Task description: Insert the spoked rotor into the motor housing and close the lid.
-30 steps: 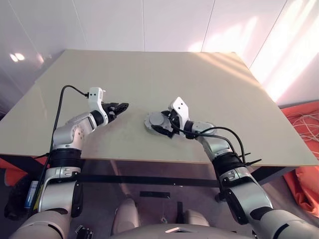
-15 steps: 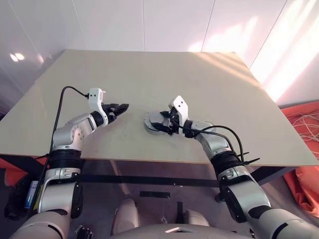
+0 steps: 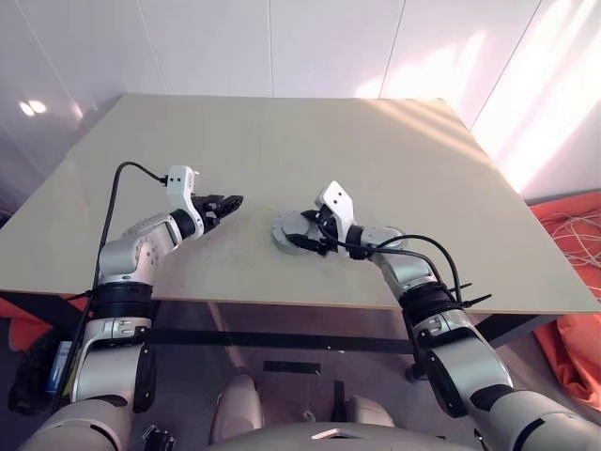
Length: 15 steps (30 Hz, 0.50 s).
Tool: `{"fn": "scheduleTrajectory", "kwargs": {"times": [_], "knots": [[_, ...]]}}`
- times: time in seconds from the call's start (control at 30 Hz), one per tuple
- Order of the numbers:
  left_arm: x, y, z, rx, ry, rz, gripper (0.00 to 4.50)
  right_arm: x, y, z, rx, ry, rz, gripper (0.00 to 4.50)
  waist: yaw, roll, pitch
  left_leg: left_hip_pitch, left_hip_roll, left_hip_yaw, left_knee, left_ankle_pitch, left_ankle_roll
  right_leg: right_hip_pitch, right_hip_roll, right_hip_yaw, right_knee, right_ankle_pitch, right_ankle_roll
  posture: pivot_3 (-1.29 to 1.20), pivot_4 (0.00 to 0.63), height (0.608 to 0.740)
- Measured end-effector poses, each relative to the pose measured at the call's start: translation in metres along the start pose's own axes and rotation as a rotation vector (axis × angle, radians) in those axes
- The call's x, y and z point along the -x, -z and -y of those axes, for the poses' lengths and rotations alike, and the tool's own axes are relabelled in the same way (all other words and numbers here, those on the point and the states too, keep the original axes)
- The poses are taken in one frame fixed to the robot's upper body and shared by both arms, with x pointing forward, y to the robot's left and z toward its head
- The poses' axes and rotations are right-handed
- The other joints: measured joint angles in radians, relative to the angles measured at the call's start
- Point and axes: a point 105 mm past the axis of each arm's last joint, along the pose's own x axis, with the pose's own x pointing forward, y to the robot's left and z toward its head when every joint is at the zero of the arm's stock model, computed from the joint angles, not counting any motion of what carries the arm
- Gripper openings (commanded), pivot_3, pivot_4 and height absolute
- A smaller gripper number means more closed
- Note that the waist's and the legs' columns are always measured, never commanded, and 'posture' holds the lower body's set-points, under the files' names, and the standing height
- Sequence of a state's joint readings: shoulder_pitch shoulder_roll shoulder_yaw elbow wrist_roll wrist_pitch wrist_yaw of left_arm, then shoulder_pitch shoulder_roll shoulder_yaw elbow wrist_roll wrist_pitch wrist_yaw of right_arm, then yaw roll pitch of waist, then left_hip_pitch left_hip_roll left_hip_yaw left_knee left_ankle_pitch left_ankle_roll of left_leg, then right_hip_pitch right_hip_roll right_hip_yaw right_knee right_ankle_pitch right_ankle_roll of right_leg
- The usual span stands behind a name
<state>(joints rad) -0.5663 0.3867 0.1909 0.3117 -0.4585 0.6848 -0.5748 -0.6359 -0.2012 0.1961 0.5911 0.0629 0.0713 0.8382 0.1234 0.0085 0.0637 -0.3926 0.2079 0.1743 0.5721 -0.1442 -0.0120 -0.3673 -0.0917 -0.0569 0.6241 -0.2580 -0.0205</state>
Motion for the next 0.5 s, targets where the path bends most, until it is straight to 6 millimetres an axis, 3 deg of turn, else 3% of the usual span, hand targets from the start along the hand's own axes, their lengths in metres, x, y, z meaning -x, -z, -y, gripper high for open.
{"fn": "scheduleTrajectory", "kwargs": {"times": [0.5], "knots": [[0.0016,0.0037,-0.0013,0.007,-0.007,-0.007,3.23,-0.0029,0.0023,0.0010,0.034,-0.005,-0.015,3.19,-0.001,0.000,0.000,0.003,0.000,0.000,-0.001,0.000,0.000,0.002,0.000,0.001,0.000,0.000,0.000,0.00,0.000,0.740]]}}
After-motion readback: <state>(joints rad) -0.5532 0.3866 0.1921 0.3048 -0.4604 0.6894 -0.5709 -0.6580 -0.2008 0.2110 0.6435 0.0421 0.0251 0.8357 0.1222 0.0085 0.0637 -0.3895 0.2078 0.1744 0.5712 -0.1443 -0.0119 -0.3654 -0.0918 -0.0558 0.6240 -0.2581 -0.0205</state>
